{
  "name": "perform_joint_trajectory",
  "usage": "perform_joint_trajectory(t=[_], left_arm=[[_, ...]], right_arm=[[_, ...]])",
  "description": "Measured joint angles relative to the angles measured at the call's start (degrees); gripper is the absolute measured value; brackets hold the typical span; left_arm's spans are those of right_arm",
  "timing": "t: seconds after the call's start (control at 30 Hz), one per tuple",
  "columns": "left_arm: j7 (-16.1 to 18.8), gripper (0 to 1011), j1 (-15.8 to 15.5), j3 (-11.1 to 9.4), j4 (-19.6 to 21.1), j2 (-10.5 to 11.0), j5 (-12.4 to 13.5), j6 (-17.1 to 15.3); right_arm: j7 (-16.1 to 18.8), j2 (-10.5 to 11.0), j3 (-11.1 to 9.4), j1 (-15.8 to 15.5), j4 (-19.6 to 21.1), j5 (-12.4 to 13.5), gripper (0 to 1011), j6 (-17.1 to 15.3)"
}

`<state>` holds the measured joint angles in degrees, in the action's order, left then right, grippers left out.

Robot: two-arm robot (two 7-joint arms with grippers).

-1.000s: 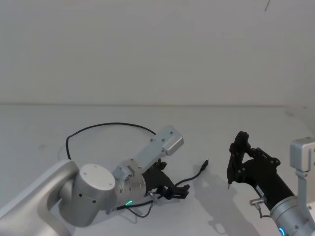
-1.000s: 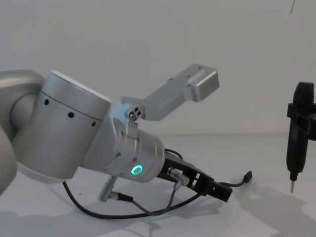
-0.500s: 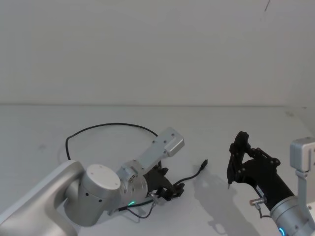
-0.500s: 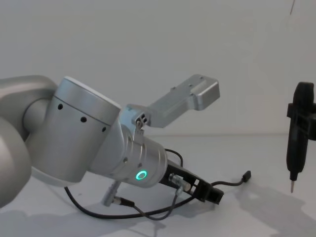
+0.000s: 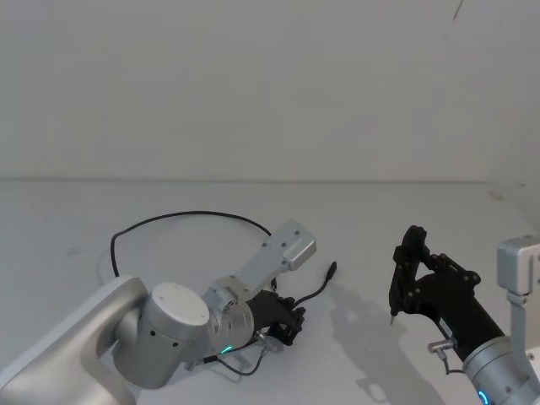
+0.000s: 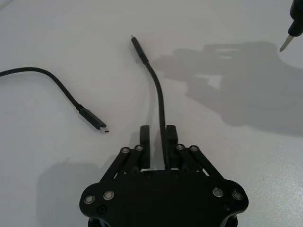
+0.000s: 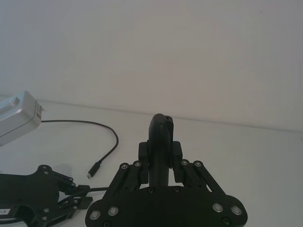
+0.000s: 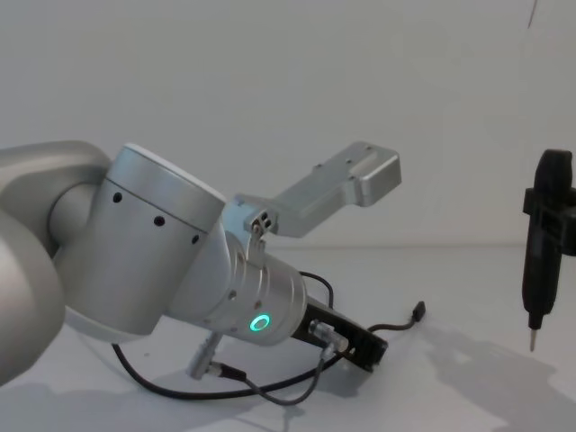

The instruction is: Pick up the data cable with the one hand.

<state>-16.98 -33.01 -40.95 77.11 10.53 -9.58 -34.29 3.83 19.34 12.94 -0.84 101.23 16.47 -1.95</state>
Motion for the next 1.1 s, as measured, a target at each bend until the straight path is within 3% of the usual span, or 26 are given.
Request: perform_joint_trajectory(t=[0.23,0.43,0.6,0.8,1.1], left_arm=[[0.1,43,0.0,0.0,-0.1,-0.1,0.1,-0.1],[0.1,40,0.1,0.0,-0.1,0.1,0.3,0.4],[-0.7,40,0.4,-0.3,0.4,0.9,0.8,2.9],[-2.5,40,0.8,-0.7,1.3,2.7,1.4,7.7],[-6.9,40,2.0,-0.6,2.6,7.2,1.9,19.3]], right_arm=[[0.0,0.0,0.0,0.0,0.0,0.0,279,0.0],[0.0,0.0,-0.1,0.0,0.0,0.0,279,0.0],[0.3,0.1,-0.5,0.1,0.4,0.1,279,0.3],[1.4,0.3,-1.7,0.8,1.9,0.9,279,1.2],[4.1,0.4,-3.6,3.5,3.7,3.9,279,1.7]])
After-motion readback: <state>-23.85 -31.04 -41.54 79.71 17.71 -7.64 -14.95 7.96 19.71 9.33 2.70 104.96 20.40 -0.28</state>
